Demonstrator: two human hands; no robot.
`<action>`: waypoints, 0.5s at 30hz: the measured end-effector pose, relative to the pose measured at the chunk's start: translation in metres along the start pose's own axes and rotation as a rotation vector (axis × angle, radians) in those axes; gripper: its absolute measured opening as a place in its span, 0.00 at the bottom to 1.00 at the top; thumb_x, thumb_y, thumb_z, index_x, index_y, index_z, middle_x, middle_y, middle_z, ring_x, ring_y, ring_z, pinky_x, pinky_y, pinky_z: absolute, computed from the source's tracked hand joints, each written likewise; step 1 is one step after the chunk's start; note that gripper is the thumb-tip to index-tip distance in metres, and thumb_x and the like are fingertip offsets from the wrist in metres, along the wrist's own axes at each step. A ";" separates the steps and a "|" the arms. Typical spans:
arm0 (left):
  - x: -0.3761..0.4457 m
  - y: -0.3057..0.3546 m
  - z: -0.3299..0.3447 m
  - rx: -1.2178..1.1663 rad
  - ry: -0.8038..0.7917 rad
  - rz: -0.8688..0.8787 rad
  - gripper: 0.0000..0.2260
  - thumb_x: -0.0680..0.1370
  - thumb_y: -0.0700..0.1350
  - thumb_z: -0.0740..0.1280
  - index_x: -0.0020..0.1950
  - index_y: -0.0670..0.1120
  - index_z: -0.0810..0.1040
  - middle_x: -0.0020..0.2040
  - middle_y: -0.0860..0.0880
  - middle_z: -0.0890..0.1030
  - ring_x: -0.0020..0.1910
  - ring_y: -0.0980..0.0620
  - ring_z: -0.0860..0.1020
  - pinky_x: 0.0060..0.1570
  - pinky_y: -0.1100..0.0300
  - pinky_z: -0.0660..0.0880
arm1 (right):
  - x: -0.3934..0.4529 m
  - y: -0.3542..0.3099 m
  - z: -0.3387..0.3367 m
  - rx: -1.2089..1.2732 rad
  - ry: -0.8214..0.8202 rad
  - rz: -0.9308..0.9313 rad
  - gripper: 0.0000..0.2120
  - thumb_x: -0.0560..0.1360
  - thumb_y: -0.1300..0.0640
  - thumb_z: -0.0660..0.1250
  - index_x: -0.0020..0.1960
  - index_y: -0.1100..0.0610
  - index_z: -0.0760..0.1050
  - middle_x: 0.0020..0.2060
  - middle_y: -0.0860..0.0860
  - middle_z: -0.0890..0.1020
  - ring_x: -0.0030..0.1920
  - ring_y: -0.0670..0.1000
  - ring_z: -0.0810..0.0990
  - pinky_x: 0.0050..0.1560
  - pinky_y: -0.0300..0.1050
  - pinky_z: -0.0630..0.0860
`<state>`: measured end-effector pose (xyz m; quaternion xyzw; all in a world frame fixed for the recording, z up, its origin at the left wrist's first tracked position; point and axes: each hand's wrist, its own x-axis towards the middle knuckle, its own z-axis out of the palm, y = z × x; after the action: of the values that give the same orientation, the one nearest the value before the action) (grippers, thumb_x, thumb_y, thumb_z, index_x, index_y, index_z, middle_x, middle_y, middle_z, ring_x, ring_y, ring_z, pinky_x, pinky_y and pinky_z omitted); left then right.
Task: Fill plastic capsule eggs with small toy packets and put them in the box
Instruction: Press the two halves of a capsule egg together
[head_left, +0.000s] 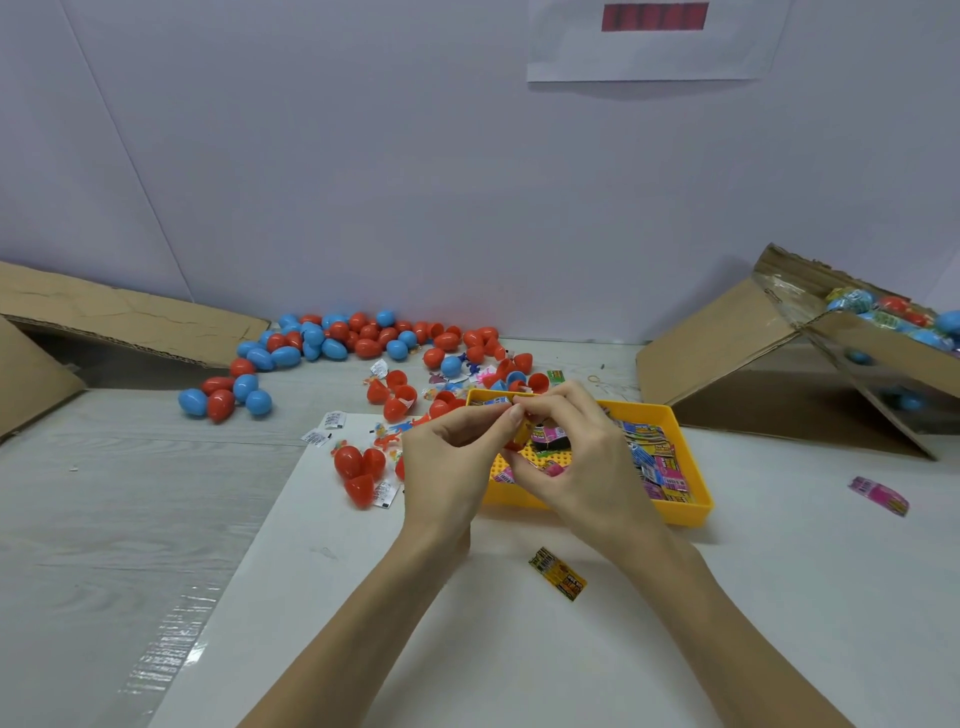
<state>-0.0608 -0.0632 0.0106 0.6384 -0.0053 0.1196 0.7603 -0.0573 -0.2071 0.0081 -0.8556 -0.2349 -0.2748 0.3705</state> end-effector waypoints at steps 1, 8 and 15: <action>0.000 -0.001 0.000 -0.003 0.003 -0.004 0.06 0.75 0.45 0.77 0.51 0.50 0.88 0.46 0.53 0.88 0.49 0.57 0.85 0.46 0.68 0.80 | 0.000 0.000 0.000 -0.003 -0.001 0.005 0.20 0.73 0.58 0.80 0.63 0.58 0.80 0.56 0.51 0.78 0.55 0.48 0.78 0.55 0.38 0.79; 0.001 -0.002 0.002 -0.030 -0.037 -0.001 0.06 0.77 0.46 0.75 0.53 0.51 0.87 0.48 0.53 0.88 0.52 0.57 0.85 0.47 0.70 0.78 | 0.002 -0.001 0.000 -0.027 0.018 0.041 0.20 0.74 0.54 0.79 0.63 0.57 0.79 0.56 0.51 0.78 0.57 0.49 0.79 0.57 0.42 0.80; 0.017 0.004 -0.011 0.317 -0.109 0.299 0.16 0.75 0.43 0.76 0.63 0.46 0.82 0.56 0.50 0.84 0.56 0.55 0.83 0.57 0.61 0.80 | 0.005 -0.005 0.001 0.400 -0.043 0.325 0.18 0.83 0.64 0.66 0.71 0.53 0.77 0.62 0.47 0.82 0.60 0.45 0.82 0.59 0.41 0.81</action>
<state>-0.0471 -0.0488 0.0154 0.7474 -0.1223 0.1958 0.6229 -0.0558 -0.2026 0.0136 -0.7974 -0.1516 -0.1416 0.5666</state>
